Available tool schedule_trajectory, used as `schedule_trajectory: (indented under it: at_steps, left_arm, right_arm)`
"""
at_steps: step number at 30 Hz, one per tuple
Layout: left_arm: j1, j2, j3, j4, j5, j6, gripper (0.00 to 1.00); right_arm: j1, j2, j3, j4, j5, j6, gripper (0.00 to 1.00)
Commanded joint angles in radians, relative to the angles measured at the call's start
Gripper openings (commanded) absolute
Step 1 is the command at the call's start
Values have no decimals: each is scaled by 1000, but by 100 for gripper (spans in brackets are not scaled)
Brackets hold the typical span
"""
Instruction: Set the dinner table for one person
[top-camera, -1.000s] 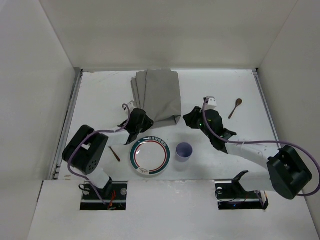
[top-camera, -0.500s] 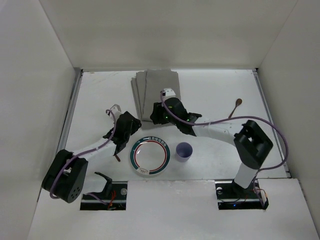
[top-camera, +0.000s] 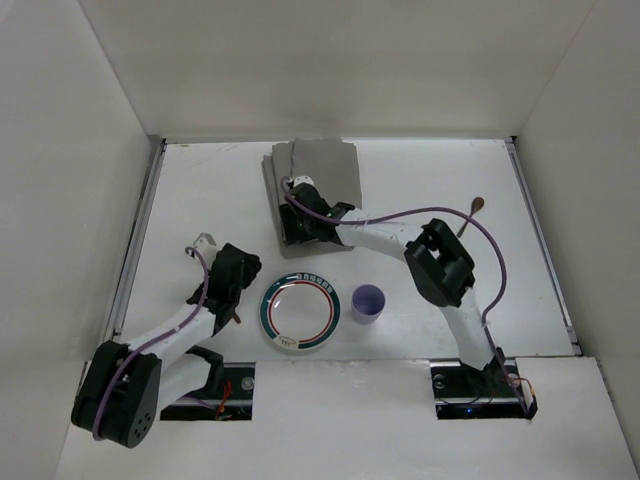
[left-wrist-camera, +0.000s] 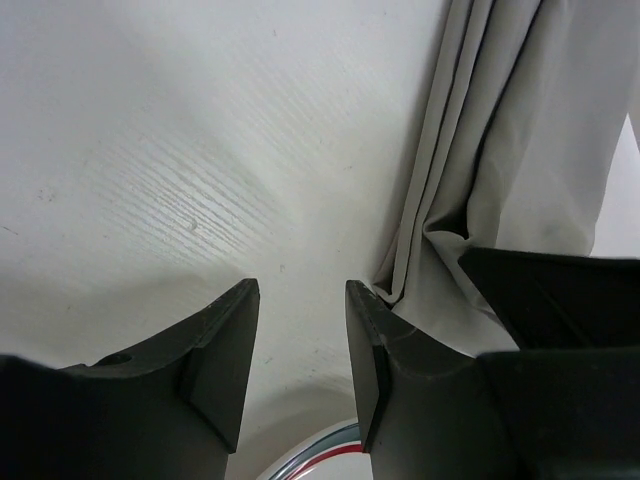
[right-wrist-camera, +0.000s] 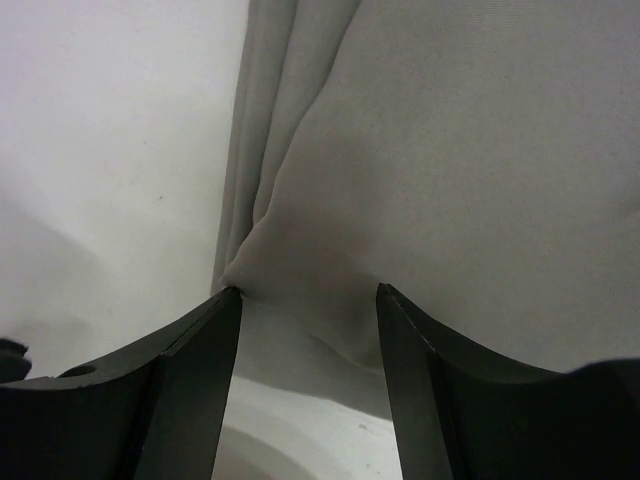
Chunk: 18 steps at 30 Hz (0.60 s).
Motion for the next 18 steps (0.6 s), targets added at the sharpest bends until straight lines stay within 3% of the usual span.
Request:
schedule_trajectory:
  at_steps: [1, 18]
  left_arm:
    - [-1, -7, -20, 32, 15, 0, 37]
    - [41, 70, -21, 105, 87, 6, 37]
  right_arm:
    - [21, 39, 136, -127, 65, -21, 62]
    - [99, 157, 315, -280, 212, -112, 67]
